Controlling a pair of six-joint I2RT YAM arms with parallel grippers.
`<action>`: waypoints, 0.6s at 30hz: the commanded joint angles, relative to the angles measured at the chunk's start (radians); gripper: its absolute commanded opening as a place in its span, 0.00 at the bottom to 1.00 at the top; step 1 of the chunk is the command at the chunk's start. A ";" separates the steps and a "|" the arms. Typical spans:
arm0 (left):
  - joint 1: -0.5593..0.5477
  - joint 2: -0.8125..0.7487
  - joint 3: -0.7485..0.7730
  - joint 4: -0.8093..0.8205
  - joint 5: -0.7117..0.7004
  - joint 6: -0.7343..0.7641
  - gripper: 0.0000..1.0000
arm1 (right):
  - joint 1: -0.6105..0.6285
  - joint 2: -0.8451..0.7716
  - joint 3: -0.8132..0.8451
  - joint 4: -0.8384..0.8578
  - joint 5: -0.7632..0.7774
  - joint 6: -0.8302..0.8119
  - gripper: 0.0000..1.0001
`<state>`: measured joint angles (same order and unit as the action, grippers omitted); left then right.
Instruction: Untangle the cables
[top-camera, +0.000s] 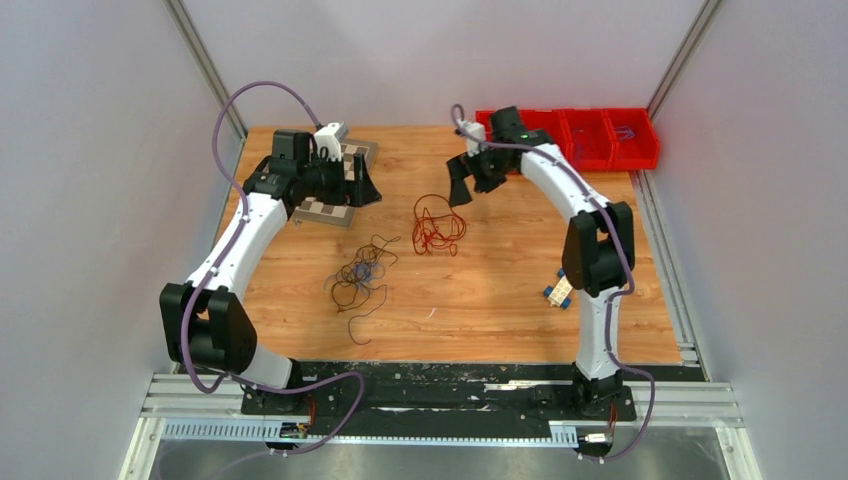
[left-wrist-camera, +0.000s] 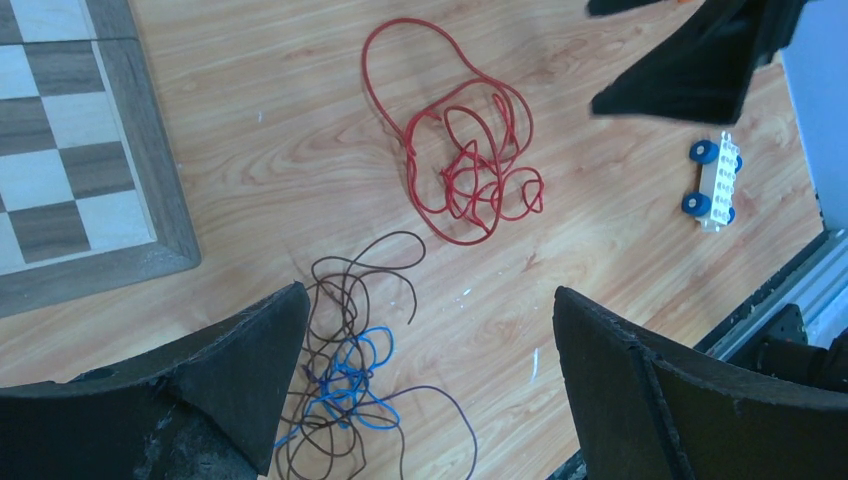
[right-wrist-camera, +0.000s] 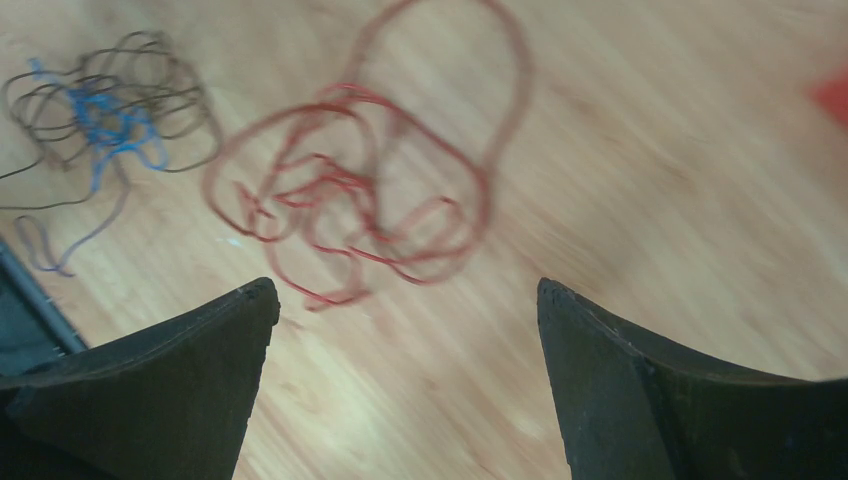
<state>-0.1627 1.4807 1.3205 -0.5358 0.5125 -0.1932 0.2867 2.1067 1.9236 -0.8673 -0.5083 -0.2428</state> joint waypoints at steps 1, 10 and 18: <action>0.006 -0.064 -0.024 0.016 0.030 -0.026 1.00 | 0.106 0.049 0.066 0.049 -0.024 0.096 1.00; 0.007 -0.083 -0.038 0.011 0.030 -0.023 1.00 | 0.231 0.174 0.103 0.071 0.054 0.117 0.77; 0.009 -0.112 -0.030 0.007 0.049 -0.012 1.00 | 0.186 -0.092 0.187 0.067 -0.249 0.079 0.00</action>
<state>-0.1600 1.4242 1.2762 -0.5411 0.5282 -0.2062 0.4980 2.2581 1.9961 -0.8352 -0.5465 -0.1455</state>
